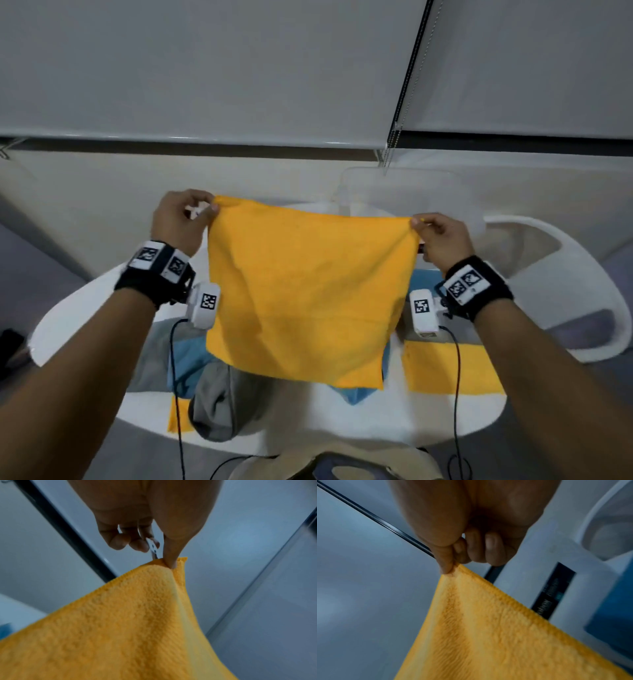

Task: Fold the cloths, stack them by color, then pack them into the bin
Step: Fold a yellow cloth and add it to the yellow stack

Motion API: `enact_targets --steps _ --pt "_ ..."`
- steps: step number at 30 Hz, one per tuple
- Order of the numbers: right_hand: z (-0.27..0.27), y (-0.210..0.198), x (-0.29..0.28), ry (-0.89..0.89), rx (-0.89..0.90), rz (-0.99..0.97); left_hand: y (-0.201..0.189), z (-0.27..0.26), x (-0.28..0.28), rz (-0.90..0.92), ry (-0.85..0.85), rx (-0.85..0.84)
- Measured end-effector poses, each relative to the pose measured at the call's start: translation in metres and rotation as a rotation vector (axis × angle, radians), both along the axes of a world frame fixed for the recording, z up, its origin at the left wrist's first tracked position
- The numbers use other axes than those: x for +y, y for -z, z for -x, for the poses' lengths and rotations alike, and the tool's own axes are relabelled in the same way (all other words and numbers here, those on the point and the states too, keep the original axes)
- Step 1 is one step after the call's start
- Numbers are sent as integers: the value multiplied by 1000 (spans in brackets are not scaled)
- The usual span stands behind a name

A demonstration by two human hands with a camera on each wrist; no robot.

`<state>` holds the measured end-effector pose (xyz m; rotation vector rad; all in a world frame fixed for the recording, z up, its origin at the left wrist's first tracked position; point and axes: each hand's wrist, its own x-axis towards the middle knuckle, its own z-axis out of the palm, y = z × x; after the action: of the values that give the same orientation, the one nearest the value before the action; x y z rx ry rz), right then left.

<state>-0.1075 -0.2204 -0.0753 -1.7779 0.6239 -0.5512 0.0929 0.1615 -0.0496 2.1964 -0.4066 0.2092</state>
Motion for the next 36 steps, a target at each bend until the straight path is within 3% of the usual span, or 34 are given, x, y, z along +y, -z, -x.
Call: enact_targets --steps 8,12,17,20,23,25,29,31,33,36 --pt "7 86 24 -221 279 -113 75 18 -15 -225 42 281" --pt "39 109 50 -380 451 191 103 43 -3 -410 162 366" --pt "81 136 68 -807 662 380 130 78 37 -505 467 339" --pt "90 153 76 -891 808 496 146 93 50 -711 604 412" --pt "89 159 90 -903 930 661 150 106 48 -968 589 438" --pt "88 160 99 -903 973 765 153 105 45 -954 600 387" --pt "85 164 103 -885 970 839 147 98 48 -740 528 317" --pt "81 160 96 -853 919 848 135 97 44 -632 487 159" --pt "77 148 85 -820 833 776 117 93 41 -559 479 22" --pt "72 110 63 -674 585 560 89 76 43 -446 391 -48"
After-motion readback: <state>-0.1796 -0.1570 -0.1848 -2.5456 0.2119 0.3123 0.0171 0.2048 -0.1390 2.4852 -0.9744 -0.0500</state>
